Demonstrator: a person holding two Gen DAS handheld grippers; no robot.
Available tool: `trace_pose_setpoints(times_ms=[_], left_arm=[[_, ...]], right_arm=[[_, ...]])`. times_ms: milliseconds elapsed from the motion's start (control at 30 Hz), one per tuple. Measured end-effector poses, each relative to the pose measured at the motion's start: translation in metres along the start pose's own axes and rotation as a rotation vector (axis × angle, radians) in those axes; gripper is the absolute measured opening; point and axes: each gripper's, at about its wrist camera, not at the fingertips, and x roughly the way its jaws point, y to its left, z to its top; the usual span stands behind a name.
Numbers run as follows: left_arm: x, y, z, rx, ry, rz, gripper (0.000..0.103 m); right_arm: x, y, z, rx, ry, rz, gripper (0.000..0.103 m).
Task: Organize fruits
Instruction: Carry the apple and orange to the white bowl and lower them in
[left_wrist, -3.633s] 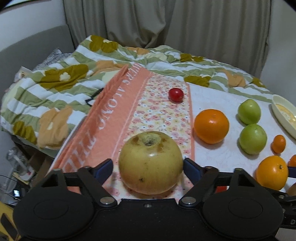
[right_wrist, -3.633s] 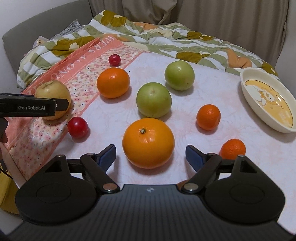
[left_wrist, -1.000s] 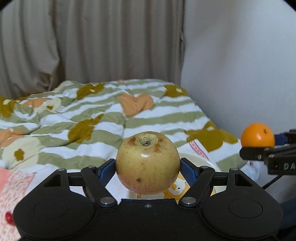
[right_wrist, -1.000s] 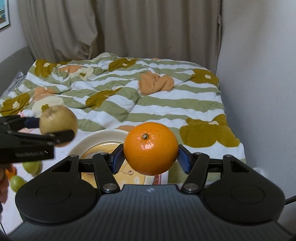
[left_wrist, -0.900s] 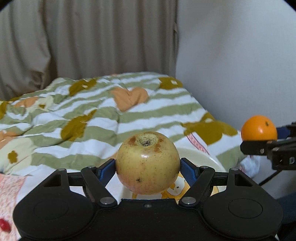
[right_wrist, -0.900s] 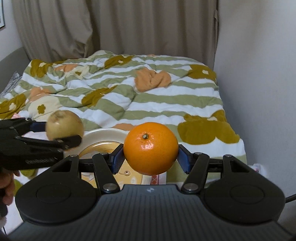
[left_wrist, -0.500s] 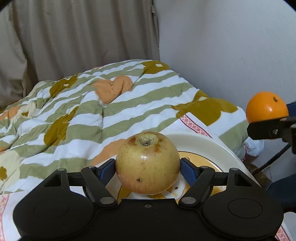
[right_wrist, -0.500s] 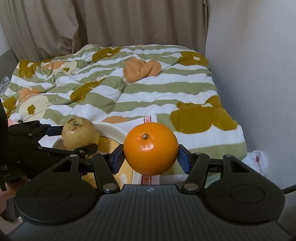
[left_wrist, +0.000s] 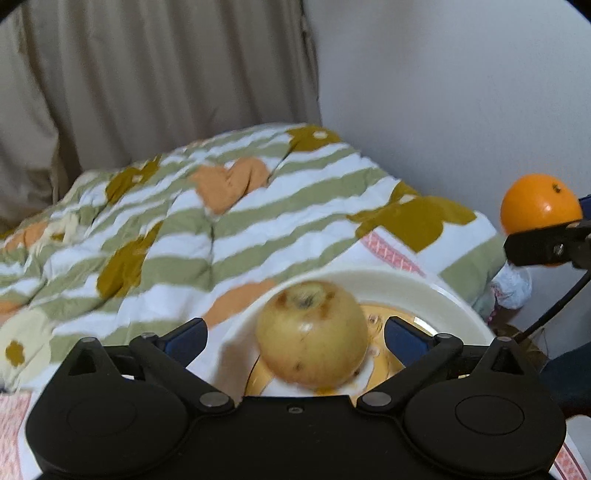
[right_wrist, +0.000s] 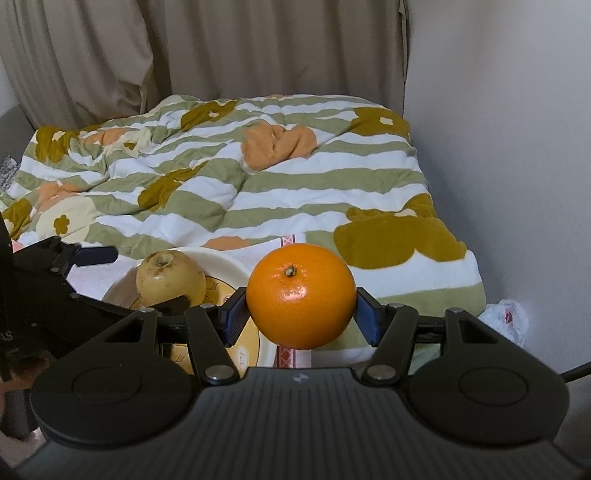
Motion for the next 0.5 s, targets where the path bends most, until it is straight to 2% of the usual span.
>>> trace_pose_setpoints(times_ms=[133,233,500], left_arm=[[-0.021,0.017,-0.009,-0.111,0.019,-0.009,0.103],[-0.04,0.028,-0.014,-0.174,0.013,0.018,0.103],[-0.09,0.04,-0.023,-0.21,-0.043,0.106,0.103]], right_arm=[[-0.002,0.002,0.001,-0.022,-0.004,0.02,0.076],[0.001,0.008,0.001,-0.055,-0.001,0.037,0.076],[0.019,0.038,-0.008,-0.166,0.026,0.074,0.076]])
